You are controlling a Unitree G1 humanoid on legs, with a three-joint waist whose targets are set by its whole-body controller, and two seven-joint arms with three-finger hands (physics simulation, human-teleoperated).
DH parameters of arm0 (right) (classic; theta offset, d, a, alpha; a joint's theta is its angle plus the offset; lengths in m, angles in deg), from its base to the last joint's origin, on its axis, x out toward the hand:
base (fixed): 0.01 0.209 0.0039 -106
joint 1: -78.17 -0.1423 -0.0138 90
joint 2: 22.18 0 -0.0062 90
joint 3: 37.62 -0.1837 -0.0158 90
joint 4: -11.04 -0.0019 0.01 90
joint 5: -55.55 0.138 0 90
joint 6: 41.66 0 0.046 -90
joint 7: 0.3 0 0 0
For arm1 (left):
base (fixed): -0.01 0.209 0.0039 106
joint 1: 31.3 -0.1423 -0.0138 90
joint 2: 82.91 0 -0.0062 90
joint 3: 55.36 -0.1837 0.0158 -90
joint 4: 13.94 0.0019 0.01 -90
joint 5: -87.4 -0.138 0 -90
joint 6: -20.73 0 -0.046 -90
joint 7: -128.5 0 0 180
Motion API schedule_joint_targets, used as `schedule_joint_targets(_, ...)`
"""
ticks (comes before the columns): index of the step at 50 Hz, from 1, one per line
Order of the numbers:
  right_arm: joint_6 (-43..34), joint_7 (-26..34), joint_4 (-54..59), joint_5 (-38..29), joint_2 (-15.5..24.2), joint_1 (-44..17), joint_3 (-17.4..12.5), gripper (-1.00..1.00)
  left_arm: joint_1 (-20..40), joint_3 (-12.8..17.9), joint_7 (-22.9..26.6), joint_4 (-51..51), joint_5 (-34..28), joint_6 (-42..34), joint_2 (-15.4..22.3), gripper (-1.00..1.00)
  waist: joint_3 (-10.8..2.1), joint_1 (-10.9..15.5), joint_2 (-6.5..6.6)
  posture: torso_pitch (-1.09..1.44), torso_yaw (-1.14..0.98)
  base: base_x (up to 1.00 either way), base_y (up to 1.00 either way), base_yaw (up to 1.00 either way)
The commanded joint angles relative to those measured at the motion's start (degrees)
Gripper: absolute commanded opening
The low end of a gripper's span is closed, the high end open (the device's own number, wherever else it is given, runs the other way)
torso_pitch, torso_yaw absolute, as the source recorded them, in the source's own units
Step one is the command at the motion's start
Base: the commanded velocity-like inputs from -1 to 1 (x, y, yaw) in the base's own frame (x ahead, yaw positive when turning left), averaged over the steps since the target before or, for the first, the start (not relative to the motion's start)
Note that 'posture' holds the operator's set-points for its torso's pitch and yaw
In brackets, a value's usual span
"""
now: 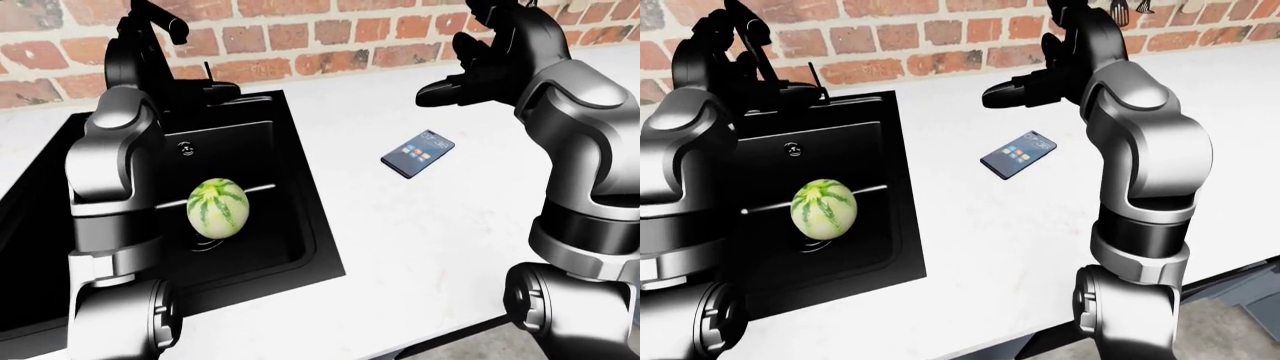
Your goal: Turn the sink spout to the right.
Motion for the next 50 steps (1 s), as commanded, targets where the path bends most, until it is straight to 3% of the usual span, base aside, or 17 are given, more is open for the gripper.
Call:
schedule_joint_targets(1, 1.6, -0.2, -1.5, 0.0, 0.8, -2.0, -0.8, 1.00, 2.2, 0.5, -0.2, -2.6, -0.3, 1.1, 0.7, 1.00, -1.88, 0.0, 0.13, 0.00, 0.00, 0.00, 0.00, 0.00)
schedule_joint_targets(50, 0.6, -0.9, -3.1, 1.2, 1.6, -1.4, -1.3, 1.00, 3.5, -3.4, 0.6, -11.0, -4.1, -5.5, -7.1, 1.00, -1.58, 0.4, -0.49, 0.00, 0.00, 0.00, 0.00, 0.00)
